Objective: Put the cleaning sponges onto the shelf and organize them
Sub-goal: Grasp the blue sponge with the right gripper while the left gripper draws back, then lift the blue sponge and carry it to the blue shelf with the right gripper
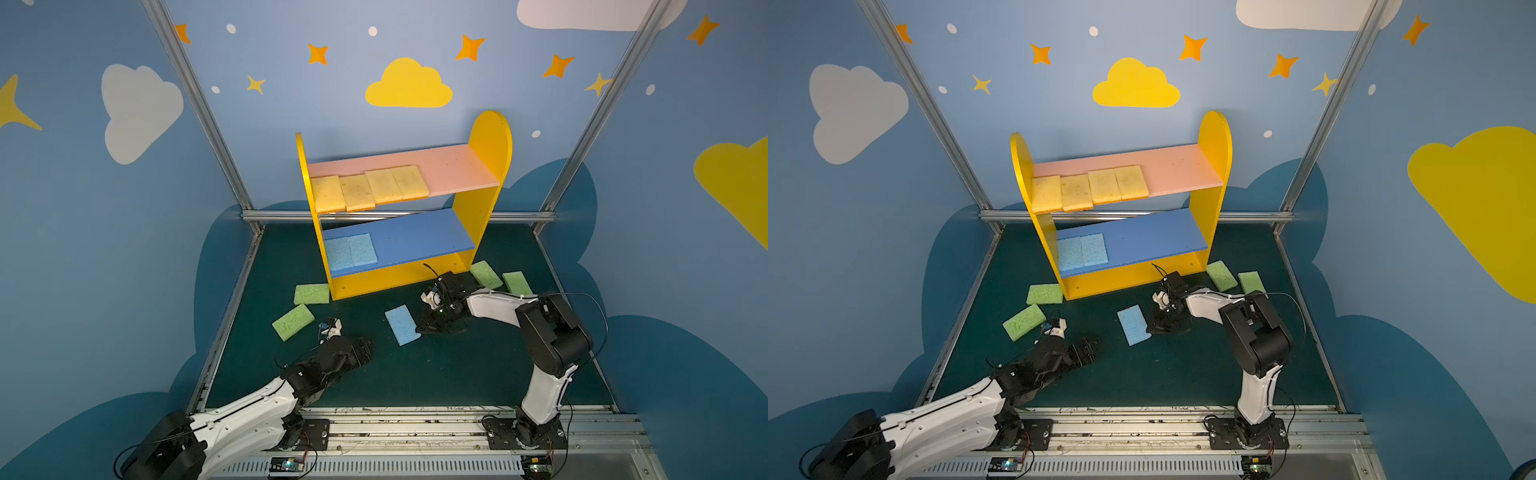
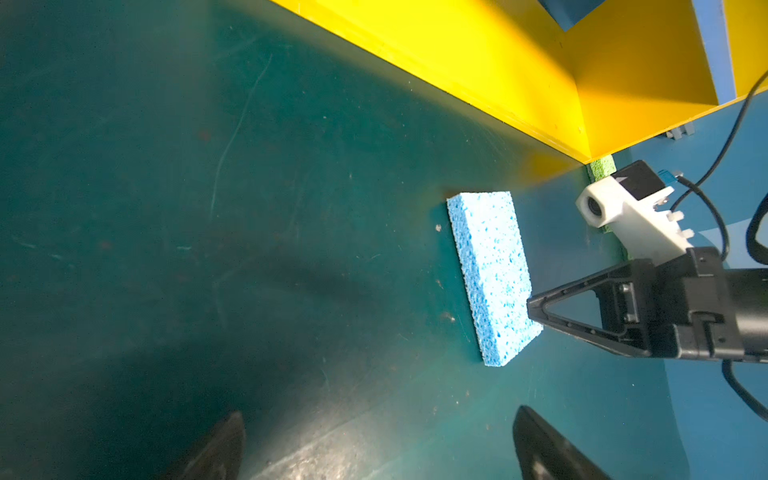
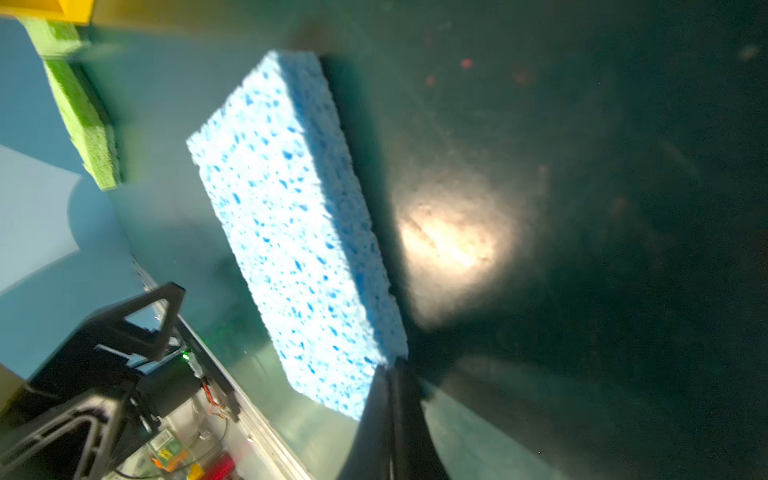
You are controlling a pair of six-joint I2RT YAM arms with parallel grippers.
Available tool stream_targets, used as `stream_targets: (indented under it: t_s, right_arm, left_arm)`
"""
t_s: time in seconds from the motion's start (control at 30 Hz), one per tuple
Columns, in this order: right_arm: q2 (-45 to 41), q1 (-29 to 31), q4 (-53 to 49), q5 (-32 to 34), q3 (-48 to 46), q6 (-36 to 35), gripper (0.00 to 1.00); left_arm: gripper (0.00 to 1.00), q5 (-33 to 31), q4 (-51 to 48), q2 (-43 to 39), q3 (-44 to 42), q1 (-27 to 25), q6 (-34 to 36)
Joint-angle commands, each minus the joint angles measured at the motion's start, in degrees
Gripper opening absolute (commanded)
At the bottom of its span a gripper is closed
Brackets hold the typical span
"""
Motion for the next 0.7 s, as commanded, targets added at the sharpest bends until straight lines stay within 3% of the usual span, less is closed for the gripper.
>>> stream_targets:
  t_s: [0.0,0.3,0.67]
  right_arm:
    - [-1.51,0.27,-2.16,0.47,1.02,-0.48,0.0]
    - [-11.85,-0.23,-5.18,0.28,3.44,-2.85,0.0]
    - [-17.41,-5.85,-1.66,-7.77,6.81,-0.93,0.0]
  left_arm:
    - [0.99,-0.6,-1.23,-1.35,-0.91,0.74,-0.17]
    - [0.99,-0.24,-2.86,-4.37,-1.19,2.13,0.54]
    - [0.99,0.3,-1.84,-4.71,-2.43,3.19,0.43]
